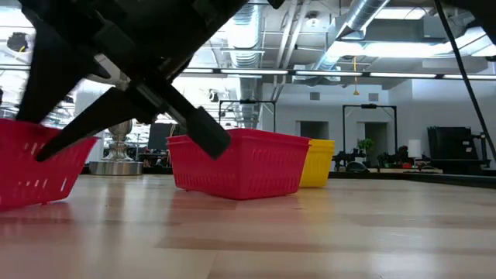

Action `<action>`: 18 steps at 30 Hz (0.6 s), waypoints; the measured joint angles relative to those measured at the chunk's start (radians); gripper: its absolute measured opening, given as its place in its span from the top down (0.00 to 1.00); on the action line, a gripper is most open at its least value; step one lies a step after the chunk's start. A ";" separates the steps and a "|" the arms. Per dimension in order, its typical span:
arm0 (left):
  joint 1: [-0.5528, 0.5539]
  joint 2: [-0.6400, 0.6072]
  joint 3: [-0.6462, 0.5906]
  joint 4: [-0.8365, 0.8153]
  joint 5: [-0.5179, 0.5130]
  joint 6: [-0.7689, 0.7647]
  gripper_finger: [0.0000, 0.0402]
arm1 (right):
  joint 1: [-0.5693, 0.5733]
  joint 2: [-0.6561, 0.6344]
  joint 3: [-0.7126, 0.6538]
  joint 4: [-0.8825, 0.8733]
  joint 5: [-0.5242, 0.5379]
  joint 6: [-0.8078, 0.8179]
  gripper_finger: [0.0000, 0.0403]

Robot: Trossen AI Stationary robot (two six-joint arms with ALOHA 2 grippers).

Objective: Stack baskets by color
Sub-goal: Stack the bottom red bin on the red bin

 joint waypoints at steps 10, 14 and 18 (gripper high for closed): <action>0.000 0.000 0.000 -0.009 -0.006 0.003 0.40 | -0.016 -0.029 -0.002 -0.011 -0.039 -0.101 0.98; 0.000 -0.001 0.000 -0.010 -0.006 0.003 0.40 | -0.036 -0.127 0.001 -0.049 -0.036 -0.192 0.98; 0.000 -0.001 0.000 -0.009 -0.014 0.003 0.40 | -0.069 -0.259 0.001 -0.225 -0.028 -0.336 0.99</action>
